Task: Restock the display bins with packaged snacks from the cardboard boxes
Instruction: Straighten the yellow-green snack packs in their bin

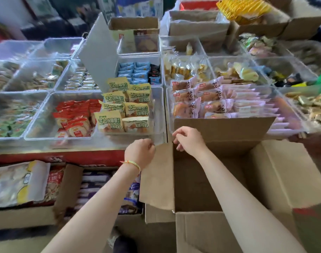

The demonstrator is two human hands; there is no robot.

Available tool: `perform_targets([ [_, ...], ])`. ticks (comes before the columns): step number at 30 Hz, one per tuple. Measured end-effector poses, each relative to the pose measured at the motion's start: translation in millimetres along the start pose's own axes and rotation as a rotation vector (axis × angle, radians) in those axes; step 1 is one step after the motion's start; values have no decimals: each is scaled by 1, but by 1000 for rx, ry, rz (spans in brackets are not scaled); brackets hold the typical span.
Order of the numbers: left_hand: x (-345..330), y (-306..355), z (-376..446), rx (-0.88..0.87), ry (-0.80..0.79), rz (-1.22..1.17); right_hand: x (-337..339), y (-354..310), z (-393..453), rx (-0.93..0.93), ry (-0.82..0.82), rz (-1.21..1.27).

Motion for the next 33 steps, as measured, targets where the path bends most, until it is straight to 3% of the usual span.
perform_targets([
  [5,3,30,-24,91,-26,19,14,4,-11,-28,-137,113],
  [11,4,9,-6,171,-37,-15,-21,-13,14,-101,-267,257],
  [18,-25,-25,51,-39,-56,186,-55,-46,73,-339,-134,608],
  [21,-46,-48,65,-94,-83,253,-77,-46,110,-413,-100,645],
  [25,-64,-70,68,-193,96,142,-99,-33,144,-567,-36,612],
  [28,-58,-74,73,-292,473,25,-116,-23,162,-643,-18,619],
  [30,-47,-74,82,-306,640,2,-128,-10,176,-654,-41,652],
  [33,-31,-73,105,-299,562,101,-132,-12,181,-687,-47,627],
])
Point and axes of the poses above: each hand's wrist, its own z-axis towards the middle knuckle, its own x-axis out of the back of the hand, y = z × x, the point moved 1 cm from there along z, towards the middle knuckle, and after that the axes turned 4 degrees about x, right-handed, at the moved point
